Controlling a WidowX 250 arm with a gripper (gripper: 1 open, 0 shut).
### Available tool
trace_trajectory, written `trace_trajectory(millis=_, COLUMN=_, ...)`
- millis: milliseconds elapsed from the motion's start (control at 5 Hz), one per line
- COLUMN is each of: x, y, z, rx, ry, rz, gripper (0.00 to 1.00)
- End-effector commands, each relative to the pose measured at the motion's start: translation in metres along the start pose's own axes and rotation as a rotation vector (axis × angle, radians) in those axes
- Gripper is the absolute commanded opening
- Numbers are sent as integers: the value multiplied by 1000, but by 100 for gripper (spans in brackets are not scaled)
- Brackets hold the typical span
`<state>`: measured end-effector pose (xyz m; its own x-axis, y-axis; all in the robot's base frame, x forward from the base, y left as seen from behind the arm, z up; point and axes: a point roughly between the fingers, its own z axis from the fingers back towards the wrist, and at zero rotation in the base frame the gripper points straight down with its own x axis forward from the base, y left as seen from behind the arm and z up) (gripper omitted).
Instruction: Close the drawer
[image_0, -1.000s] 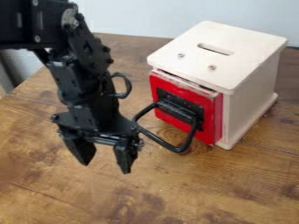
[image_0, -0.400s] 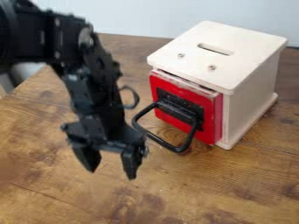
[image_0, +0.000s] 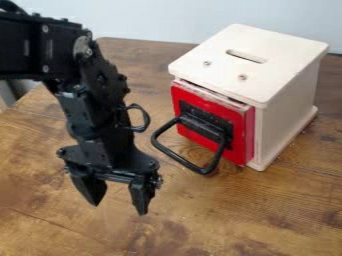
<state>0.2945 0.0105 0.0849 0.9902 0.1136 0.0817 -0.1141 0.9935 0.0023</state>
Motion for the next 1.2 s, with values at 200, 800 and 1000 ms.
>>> trace_trajectory(millis=200, x=12, y=-17, z=21, rx=-10, ry=-95, rz=-31, gripper=100)
trace_trajectory(millis=800, x=21, y=-17, z=-11, rx=-15, ry=-80, rz=-116, gripper=100)
trace_trajectory(millis=1000, x=21, y=-11, z=-15, rx=-22, ry=-73, rz=-162, gripper=100)
